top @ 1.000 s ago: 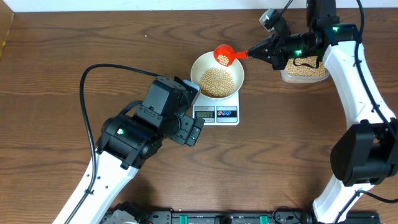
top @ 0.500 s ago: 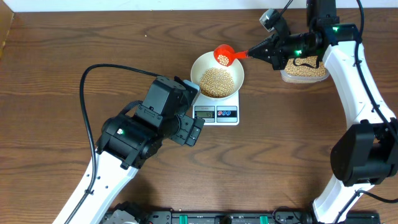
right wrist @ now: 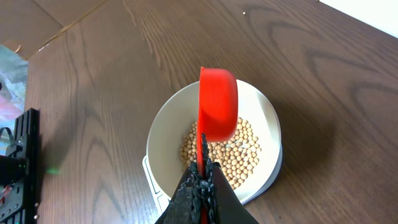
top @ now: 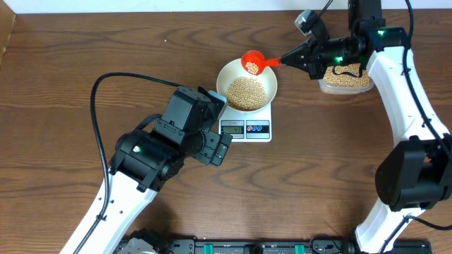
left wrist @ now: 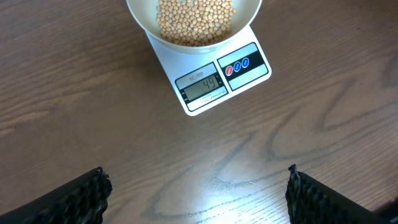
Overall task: Scoop item into bowl and weigh 50g on scale
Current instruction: 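Tilt and shake the red scoop over the bowl to pour chickpeas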
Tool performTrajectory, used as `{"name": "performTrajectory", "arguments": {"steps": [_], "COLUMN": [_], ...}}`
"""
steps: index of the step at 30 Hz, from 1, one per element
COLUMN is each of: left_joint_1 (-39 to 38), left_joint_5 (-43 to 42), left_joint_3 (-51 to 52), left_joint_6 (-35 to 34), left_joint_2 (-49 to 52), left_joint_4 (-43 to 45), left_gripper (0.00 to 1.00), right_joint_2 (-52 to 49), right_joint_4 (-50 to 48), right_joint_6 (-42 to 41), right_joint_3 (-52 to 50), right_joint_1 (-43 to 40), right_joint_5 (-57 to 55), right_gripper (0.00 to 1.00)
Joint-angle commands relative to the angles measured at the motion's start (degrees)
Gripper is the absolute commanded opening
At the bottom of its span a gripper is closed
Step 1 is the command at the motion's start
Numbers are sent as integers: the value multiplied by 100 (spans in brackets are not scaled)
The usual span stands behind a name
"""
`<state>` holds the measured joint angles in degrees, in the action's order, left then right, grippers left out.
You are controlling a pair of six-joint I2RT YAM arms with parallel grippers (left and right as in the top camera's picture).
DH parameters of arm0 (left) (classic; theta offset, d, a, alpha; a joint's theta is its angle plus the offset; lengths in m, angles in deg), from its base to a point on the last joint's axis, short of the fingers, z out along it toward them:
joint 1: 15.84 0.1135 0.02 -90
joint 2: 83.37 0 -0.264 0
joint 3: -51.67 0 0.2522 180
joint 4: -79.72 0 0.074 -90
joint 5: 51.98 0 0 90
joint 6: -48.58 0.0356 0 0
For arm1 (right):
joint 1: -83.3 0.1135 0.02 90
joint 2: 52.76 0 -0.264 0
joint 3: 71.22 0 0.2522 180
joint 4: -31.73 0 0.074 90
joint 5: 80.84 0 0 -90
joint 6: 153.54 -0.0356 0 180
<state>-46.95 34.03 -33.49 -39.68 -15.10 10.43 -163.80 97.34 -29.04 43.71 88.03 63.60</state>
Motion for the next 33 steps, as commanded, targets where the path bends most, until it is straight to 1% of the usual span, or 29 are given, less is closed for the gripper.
{"name": "performTrajectory", "arguments": {"steps": [1, 7, 9, 12, 13, 16, 24, 27, 33], "left_joint_1": [35, 35, 35, 35, 35, 35, 35, 35, 35], "left_joint_5": [-7, -9, -7, -7, -7, -7, -7, -9, -9], "left_joint_3": [-142, -144, -144, -144, -144, -144, -144, -144, -144], "left_joint_6": [39, 42, 42, 42, 42, 39, 39, 39, 39], "left_joint_2": [33, 31, 33, 33, 33, 33, 33, 33, 31], "left_joint_4": [-13, -13, -13, -13, -13, -13, -15, -13, -13], "left_gripper": [92, 92, 92, 92, 92, 92, 92, 92, 92], "right_joint_2": [155, 155, 166, 219, 236, 236, 236, 254, 251], "right_joint_4": [2, 2, 28, 229, 249, 264, 282, 319, 330], "right_joint_6": [-61, -63, -22, 533, 553, 232, 216, 321, 326], "right_joint_3": [-2, -2, -2, -2, -2, -2, -2, -2, -2], "right_joint_1": [24, 26, 35, 74, 85, 83, 72, 98, 127], "right_joint_5": [186, 190, 398, 868, 730, 129, -9, 170, -24], "right_gripper": [1, 1, 1, 1, 1, 1, 1, 1, 1]}}
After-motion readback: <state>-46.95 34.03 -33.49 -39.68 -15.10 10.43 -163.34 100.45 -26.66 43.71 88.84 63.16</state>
